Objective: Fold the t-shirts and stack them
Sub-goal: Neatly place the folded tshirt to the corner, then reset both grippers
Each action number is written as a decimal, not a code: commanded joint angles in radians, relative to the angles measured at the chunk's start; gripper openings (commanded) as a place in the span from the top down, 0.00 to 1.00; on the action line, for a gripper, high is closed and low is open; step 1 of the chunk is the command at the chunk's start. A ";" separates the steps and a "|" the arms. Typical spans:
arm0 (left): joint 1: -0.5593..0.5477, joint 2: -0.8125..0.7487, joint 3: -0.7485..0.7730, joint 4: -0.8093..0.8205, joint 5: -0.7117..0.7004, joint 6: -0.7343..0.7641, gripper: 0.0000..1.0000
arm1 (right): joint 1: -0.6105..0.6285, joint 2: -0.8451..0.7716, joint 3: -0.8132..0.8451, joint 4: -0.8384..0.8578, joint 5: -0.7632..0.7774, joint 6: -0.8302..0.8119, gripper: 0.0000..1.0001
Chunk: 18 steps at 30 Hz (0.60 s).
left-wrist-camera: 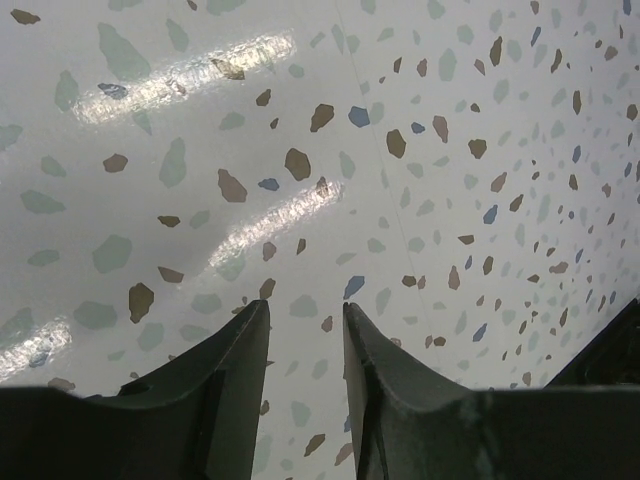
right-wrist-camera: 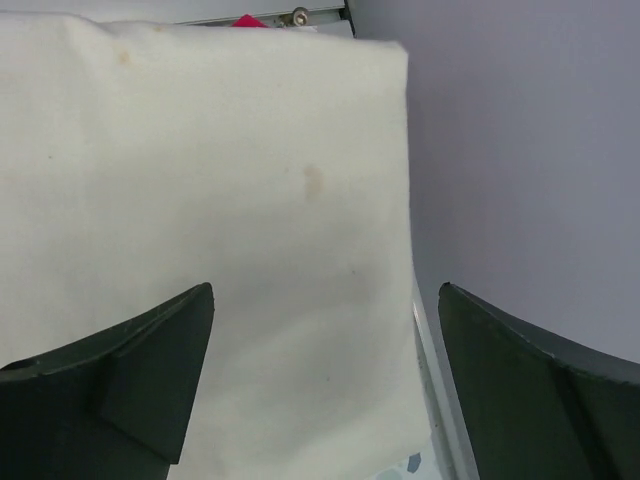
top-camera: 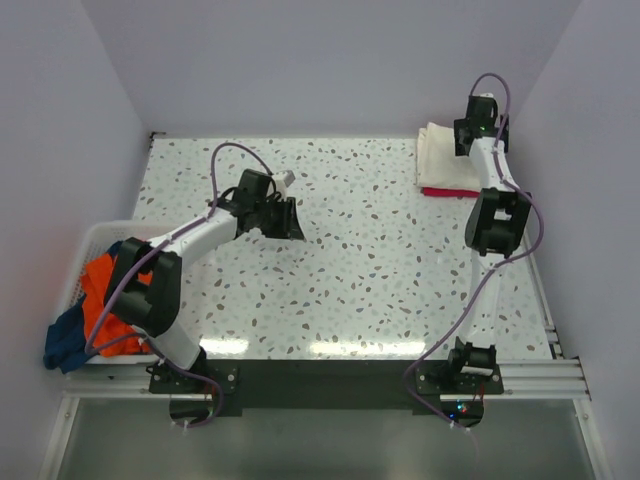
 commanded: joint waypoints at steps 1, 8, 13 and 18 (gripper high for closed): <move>0.010 -0.026 -0.018 0.046 0.033 0.009 0.59 | 0.014 -0.058 0.101 0.043 0.012 0.064 0.01; 0.010 -0.078 -0.015 0.048 0.029 0.000 0.54 | 0.098 -0.210 0.002 -0.015 0.052 0.109 0.02; 0.010 -0.135 -0.009 0.037 -0.004 0.000 0.54 | 0.178 -0.368 -0.170 -0.027 0.009 0.208 0.01; 0.010 -0.202 0.017 0.002 -0.017 0.001 0.53 | 0.286 -0.601 -0.447 0.000 -0.087 0.375 0.01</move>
